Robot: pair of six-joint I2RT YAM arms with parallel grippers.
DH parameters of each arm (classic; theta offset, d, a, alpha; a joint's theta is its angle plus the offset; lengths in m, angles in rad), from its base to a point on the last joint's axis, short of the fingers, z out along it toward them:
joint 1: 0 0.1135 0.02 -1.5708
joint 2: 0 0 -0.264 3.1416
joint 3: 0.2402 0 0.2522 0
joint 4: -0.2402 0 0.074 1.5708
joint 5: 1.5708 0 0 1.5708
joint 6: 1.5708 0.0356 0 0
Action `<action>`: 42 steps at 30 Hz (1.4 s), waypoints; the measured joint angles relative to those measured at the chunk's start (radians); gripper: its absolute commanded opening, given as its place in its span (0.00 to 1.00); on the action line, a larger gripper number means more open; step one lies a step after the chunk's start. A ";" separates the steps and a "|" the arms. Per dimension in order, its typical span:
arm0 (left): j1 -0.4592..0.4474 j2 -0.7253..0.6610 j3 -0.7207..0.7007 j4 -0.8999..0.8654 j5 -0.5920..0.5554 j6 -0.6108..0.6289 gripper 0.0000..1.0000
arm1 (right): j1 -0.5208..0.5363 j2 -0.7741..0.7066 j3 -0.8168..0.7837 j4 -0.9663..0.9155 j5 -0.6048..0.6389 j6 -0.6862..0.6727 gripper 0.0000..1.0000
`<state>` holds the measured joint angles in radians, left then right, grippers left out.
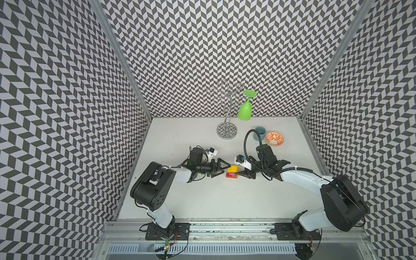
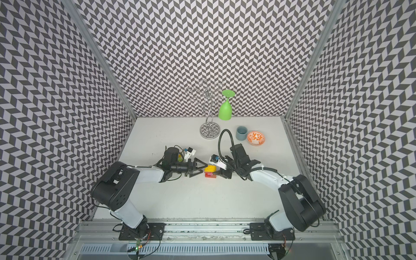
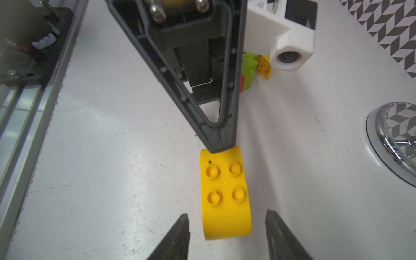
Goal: Assemble the letter s with lego
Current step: Assemble the lego brick with the lego brick, then adjust the lego brick at the center of the board.
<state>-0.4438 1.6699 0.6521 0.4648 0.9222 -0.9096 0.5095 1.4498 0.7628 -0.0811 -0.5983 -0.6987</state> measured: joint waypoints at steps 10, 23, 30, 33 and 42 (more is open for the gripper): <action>0.113 -0.185 0.007 -0.207 -0.011 0.102 0.97 | -0.016 -0.290 -0.209 0.183 0.005 0.295 0.63; 0.339 -0.294 0.039 -0.456 0.011 0.263 0.99 | 0.169 -0.313 -0.637 0.723 0.244 0.672 0.70; 0.355 -0.294 0.039 -0.498 0.017 0.291 0.99 | 0.168 -0.054 -0.594 0.901 0.282 0.647 0.77; 0.362 -0.294 0.039 -0.513 0.018 0.300 0.99 | 0.163 0.045 -0.562 0.966 0.288 0.633 0.81; 0.376 -0.294 0.053 -0.545 0.018 0.319 0.99 | 0.154 0.262 -0.447 1.100 0.282 0.609 0.92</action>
<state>-0.0677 1.3754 0.7052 -0.0803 0.9401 -0.5903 0.6640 1.7123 0.3157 1.0191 -0.3168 -0.0895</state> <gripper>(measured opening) 0.986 0.909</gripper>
